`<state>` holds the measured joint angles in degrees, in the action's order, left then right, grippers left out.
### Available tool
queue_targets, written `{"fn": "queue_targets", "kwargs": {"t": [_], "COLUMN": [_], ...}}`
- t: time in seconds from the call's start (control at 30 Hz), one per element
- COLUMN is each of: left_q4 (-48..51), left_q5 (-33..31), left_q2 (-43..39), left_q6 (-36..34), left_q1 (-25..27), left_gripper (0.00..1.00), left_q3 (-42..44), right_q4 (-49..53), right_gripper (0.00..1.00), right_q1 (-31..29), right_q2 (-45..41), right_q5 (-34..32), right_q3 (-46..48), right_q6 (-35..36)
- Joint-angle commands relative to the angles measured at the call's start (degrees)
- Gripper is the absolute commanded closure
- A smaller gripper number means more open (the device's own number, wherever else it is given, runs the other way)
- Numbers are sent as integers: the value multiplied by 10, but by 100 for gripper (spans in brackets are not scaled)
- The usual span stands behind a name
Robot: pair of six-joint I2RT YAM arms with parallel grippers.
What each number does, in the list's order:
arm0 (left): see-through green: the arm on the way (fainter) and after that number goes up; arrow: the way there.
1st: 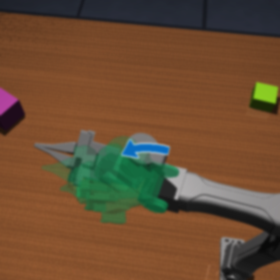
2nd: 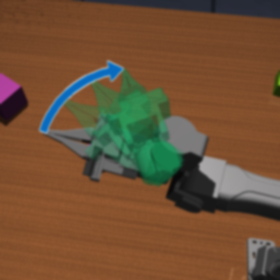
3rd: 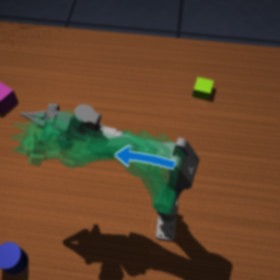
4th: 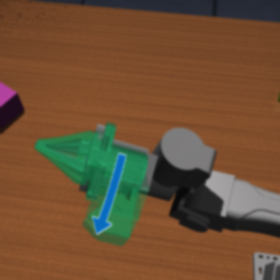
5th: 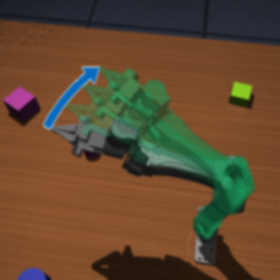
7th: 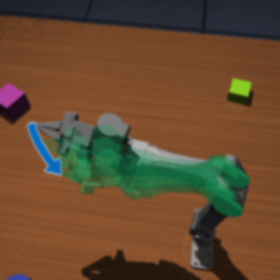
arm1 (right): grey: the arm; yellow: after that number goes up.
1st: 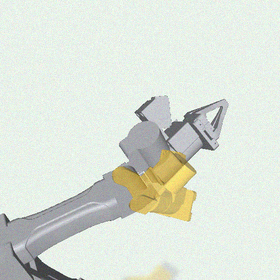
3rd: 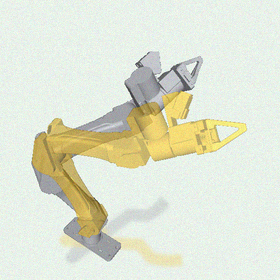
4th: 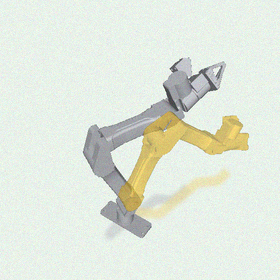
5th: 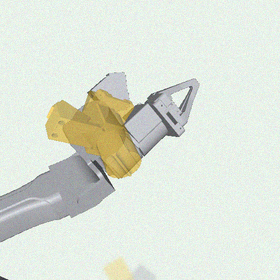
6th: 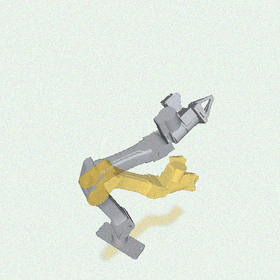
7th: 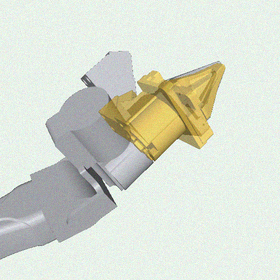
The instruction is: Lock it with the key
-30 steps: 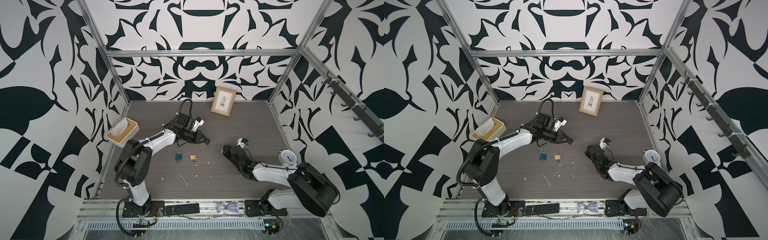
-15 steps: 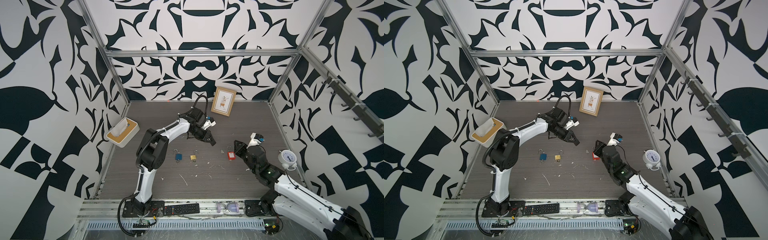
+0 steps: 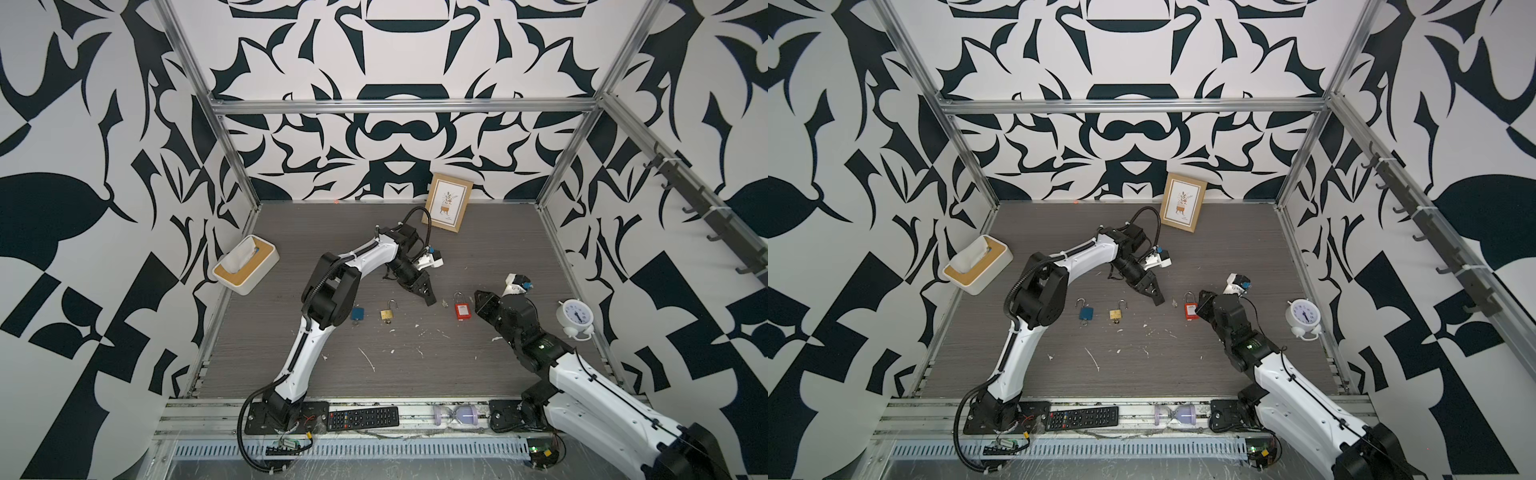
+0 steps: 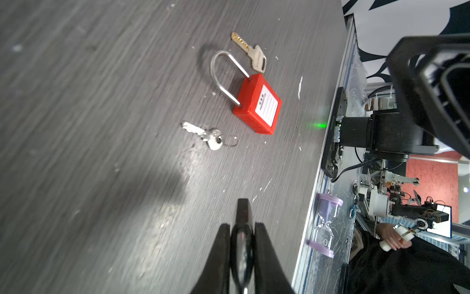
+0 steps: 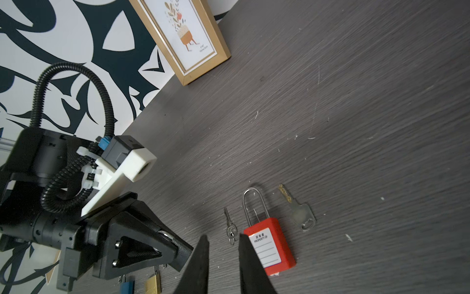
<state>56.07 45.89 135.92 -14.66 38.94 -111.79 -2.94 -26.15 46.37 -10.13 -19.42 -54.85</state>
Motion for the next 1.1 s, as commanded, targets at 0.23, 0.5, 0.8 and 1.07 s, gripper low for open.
{"fn": "queue_targets", "kwargs": {"t": [0.23, 0.5, 0.8, 1.07], "left_q4": [131, 130, 84, -366], "left_q5": [23, -30, -132, -414], "left_q2": [108, 114, 51, -302], "left_q6": [-70, -66, -29, 178], "left_q1": [19, 19, 0, -17], "left_gripper": [100, 65, 53, 43], "left_q3": [-129, -150, -174, 271], "right_q4": [-46, -55, -46, 10], "right_gripper": [77, 77, 76, 65], "right_q1": [23, 29, 28, 3], "right_q2": [22, 31, 66, 79], "right_q5": [52, 64, 92, 106], "right_q3": [4, 6, -24, -78], "right_q6": [6, 4, 19, 81]}}
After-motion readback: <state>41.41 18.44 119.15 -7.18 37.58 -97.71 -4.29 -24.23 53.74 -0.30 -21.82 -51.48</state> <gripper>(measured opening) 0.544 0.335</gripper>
